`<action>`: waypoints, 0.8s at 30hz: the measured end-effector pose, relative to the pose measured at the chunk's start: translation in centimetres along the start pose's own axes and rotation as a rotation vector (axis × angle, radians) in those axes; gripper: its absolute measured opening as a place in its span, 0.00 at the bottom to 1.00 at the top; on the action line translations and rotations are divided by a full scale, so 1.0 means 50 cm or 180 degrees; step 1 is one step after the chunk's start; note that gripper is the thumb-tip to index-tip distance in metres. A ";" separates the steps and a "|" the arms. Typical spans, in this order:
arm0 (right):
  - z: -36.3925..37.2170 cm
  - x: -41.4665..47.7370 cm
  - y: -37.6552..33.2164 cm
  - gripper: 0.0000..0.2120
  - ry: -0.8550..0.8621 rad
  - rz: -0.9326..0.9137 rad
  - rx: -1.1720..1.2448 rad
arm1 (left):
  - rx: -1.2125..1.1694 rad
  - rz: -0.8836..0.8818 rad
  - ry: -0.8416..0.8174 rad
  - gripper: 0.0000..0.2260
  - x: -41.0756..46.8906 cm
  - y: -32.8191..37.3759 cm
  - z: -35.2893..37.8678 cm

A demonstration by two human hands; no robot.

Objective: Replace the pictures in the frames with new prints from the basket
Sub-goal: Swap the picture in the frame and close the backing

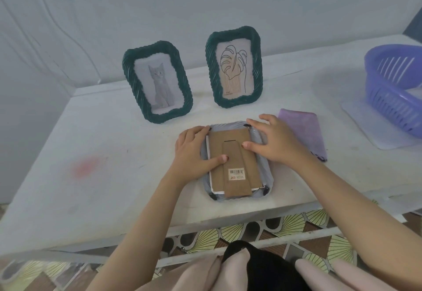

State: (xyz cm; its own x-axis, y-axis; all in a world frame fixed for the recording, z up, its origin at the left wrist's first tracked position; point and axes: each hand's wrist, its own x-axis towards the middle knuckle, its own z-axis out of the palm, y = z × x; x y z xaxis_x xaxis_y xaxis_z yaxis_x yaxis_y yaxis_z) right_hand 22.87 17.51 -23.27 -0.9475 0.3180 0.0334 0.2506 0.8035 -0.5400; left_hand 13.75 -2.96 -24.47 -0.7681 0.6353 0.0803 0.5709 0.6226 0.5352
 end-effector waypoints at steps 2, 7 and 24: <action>0.002 0.001 0.003 0.31 -0.0041 -0.0018 -0.0073 | 0.0132 -0.0008 -0.0069 0.47 0.006 -0.001 -0.001; 0.005 0.003 0.005 0.30 -0.0042 -0.0014 -0.0025 | 0.0190 0.0002 -0.0094 0.47 0.012 -0.004 -0.004; 0.004 0.004 0.008 0.25 -0.0077 -0.0071 0.0026 | -0.0161 0.0099 0.0054 0.39 0.036 -0.015 -0.006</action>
State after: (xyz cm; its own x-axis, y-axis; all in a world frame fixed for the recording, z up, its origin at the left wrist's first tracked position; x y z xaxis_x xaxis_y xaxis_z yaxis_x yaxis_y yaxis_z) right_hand 22.76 17.80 -23.62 -0.9574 0.2875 0.0253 0.2277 0.8061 -0.5462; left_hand 11.84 -2.45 -24.47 -0.7553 0.6458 0.1116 0.5795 0.5786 0.5740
